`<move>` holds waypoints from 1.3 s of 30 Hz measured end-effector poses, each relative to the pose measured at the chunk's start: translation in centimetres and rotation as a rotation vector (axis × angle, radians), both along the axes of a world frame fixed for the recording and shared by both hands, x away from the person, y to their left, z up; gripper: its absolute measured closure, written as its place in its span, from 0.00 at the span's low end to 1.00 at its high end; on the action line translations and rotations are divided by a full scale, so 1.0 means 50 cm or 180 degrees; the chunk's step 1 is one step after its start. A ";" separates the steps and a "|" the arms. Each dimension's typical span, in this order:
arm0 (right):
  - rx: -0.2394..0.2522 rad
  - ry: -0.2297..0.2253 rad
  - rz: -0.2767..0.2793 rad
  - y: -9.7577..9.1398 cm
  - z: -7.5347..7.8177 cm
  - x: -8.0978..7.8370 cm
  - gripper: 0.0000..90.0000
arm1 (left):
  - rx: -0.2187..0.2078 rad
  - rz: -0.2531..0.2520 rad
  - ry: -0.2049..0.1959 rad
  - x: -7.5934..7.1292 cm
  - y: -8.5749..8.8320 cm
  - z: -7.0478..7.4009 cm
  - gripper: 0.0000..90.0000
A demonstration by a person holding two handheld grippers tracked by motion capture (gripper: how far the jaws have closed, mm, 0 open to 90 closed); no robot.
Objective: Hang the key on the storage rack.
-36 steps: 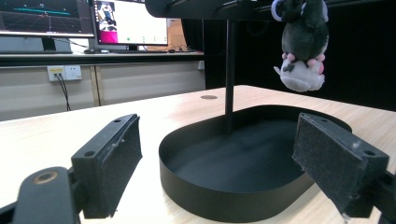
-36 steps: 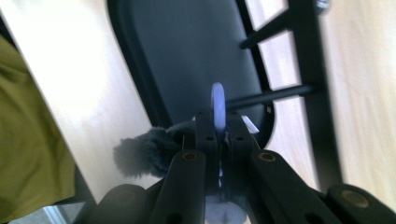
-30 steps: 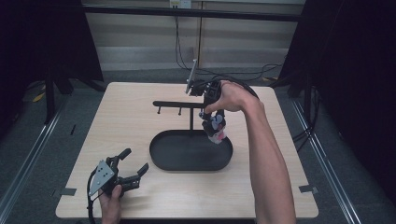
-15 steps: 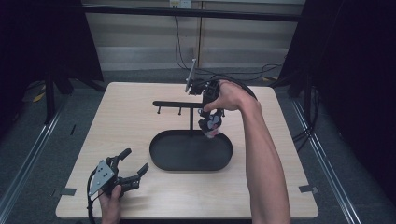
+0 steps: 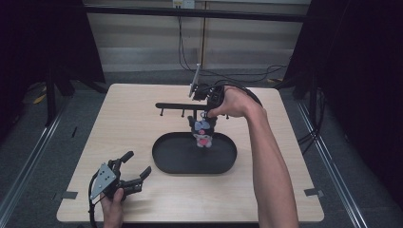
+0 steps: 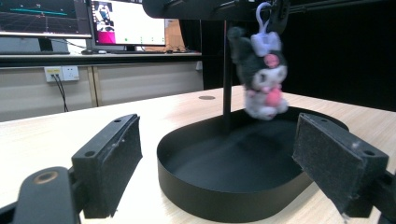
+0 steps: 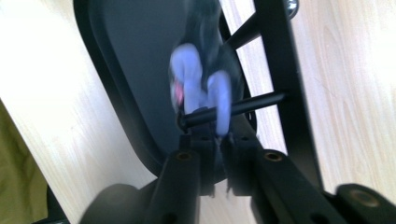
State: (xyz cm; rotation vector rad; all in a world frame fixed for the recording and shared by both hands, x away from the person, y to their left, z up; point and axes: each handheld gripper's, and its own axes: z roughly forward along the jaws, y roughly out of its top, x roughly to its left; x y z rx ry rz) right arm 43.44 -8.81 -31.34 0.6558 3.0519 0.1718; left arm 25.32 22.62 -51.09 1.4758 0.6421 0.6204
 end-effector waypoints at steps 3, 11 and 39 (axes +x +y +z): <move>0.0062 -0.0024 -0.0039 -0.007 0.002 -0.005 0.87 | 0.0009 -0.0002 0.0000 0.000 0.000 0.000 0.17; 0.0151 -0.0040 -0.0124 -0.023 0.003 -0.017 0.72 | 0.0021 0.0007 -0.0005 0.000 0.001 0.000 0.17; 0.0761 -0.0237 -0.0483 -0.052 0.016 -0.076 0.33 | 0.0058 -0.0010 0.0000 0.001 0.002 0.001 0.17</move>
